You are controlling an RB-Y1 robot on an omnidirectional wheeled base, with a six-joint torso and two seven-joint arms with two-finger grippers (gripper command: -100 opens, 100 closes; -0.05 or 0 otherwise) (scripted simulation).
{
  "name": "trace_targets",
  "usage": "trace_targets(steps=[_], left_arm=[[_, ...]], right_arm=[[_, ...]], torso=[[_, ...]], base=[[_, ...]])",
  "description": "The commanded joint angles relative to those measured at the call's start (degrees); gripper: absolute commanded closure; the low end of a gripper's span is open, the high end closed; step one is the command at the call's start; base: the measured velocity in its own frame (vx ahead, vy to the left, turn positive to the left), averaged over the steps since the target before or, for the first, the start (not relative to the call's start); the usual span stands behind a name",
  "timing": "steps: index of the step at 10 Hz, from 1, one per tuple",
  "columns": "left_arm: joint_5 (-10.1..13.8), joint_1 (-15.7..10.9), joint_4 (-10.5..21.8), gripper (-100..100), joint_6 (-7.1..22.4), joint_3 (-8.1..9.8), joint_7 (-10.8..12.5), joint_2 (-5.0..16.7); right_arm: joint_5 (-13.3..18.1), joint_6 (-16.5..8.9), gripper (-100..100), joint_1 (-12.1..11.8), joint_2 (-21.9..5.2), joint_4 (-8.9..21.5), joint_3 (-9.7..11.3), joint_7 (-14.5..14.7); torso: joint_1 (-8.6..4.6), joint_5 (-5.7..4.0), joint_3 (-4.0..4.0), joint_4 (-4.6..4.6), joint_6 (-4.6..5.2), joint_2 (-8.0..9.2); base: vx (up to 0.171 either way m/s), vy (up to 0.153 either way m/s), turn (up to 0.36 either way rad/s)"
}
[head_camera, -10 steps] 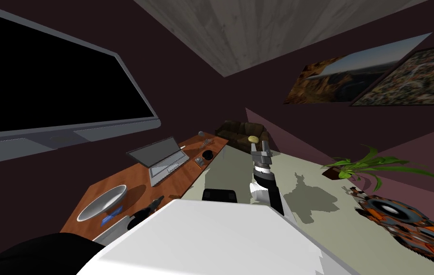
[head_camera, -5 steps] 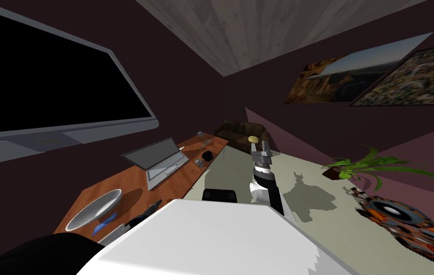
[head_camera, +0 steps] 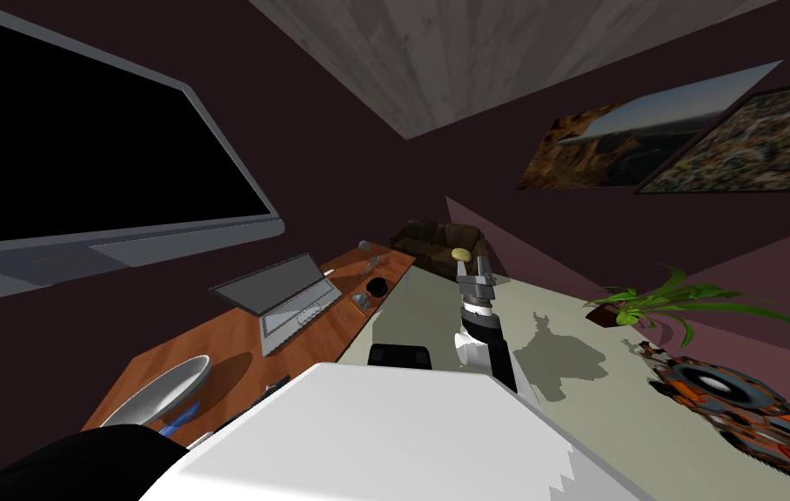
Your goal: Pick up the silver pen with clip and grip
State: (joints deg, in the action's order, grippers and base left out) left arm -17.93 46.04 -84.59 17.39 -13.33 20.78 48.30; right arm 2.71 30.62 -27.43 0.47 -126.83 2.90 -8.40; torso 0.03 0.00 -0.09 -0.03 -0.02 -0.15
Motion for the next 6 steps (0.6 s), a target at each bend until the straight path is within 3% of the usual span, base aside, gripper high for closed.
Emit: trace_targets(steps=[1,2,4,5,6], left_arm=[[-2.1,0.0,0.2,-100,-0.2,-0.18,2.7,0.1],[-4.2,2.1,0.1,-100,-1.7,-0.55,4.4,-0.2],[-6.9,2.1,0.1,-100,-1.7,-0.55,7.6,-0.2],[-9.0,4.3,0.0,-100,-3.1,-0.92,9.3,-0.5],[-10.7,4.3,0.0,-100,-3.1,-0.92,11.0,-0.5]], right_arm=[[0.0,0.0,0,0.0,0.0,0.0,0.0,0.0],[0.0,0.0,0,0.0,0.0,0.0,0.0,0.0],[0.0,0.0,0,0.0,0.0,0.0,0.0,0.0],[0.0,0.0,0,0.0,0.0,0.0,0.0,0.0],[0.0,0.0,0,0.0,0.0,0.0,0.0,0.0]], torso=[[0.00,0.00,0.00,0.00,0.00,0.00],[-0.02,0.00,0.03,0.01,0.00,0.07],[-0.01,0.00,0.00,0.00,0.00,0.01],[-0.02,0.00,0.03,0.01,0.00,0.05],[-0.03,-0.01,0.02,0.01,-0.01,0.03]], base=[[0.028,0.006,-0.002],[0.049,0.015,-0.042],[0.046,0.012,-0.010],[0.051,0.010,-0.048],[0.058,0.021,-0.016]])
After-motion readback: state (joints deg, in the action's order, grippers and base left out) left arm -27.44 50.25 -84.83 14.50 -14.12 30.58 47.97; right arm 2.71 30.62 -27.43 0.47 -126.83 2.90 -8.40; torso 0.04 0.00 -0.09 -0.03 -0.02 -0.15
